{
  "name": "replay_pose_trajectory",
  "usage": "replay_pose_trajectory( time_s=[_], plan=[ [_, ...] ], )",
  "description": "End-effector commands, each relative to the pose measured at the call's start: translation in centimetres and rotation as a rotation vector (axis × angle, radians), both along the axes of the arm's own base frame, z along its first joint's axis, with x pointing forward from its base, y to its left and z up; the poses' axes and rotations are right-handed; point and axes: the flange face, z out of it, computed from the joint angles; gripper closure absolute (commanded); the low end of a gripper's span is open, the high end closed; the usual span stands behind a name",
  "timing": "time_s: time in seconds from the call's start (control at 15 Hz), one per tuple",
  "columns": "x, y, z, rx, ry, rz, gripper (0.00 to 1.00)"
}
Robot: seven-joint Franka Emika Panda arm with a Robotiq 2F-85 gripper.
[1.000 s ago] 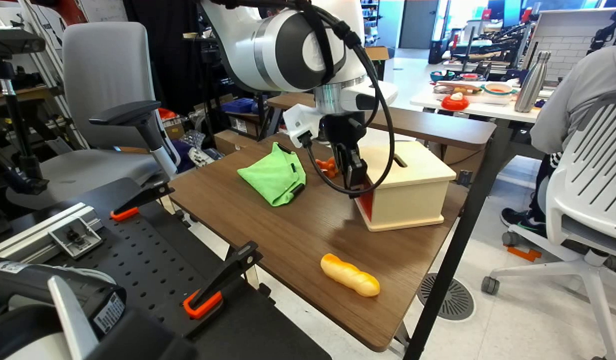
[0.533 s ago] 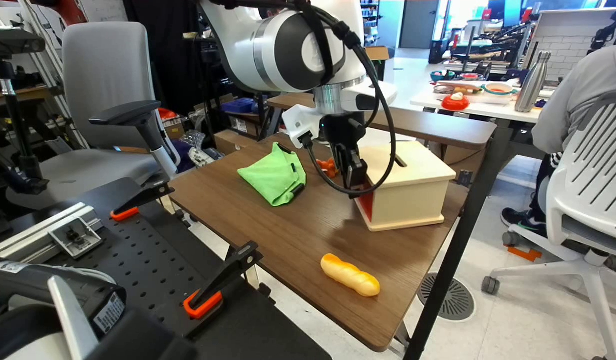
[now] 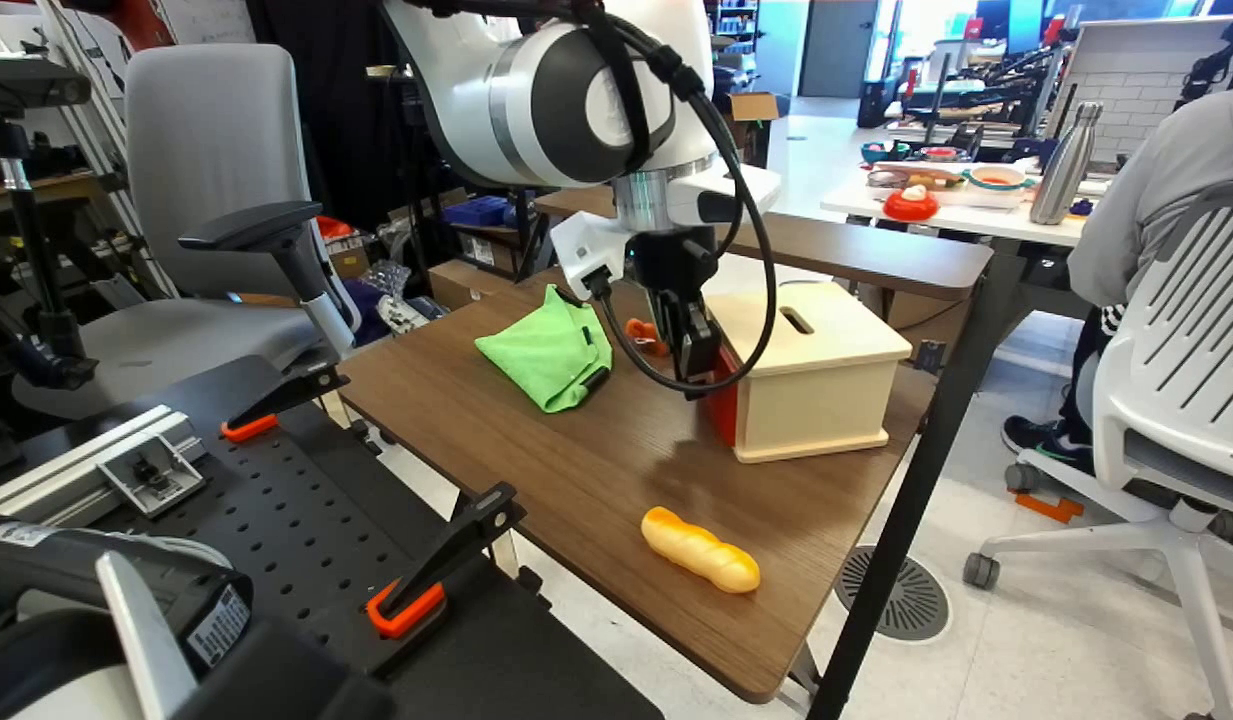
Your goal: Open the drawer, pick up the toy and put it in the drawer
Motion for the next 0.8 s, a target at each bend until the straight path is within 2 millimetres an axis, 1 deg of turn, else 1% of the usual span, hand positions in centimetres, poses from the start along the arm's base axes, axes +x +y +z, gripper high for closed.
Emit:
replay_pose_trajectory(
  time_s=[0.0,0.27,0.47,0.73],
  plan=[
    [-2.4,1.8,-0.4,0.027,0.018,0.038,0.93],
    [-3.6,2.5,-0.8,0.035,0.027,0.043,0.93],
    [-4.2,3.1,-1.3,0.045,0.026,0.043,0.93],
    [-4.9,3.5,-1.5,0.059,0.023,0.043,0.93]
  ],
)
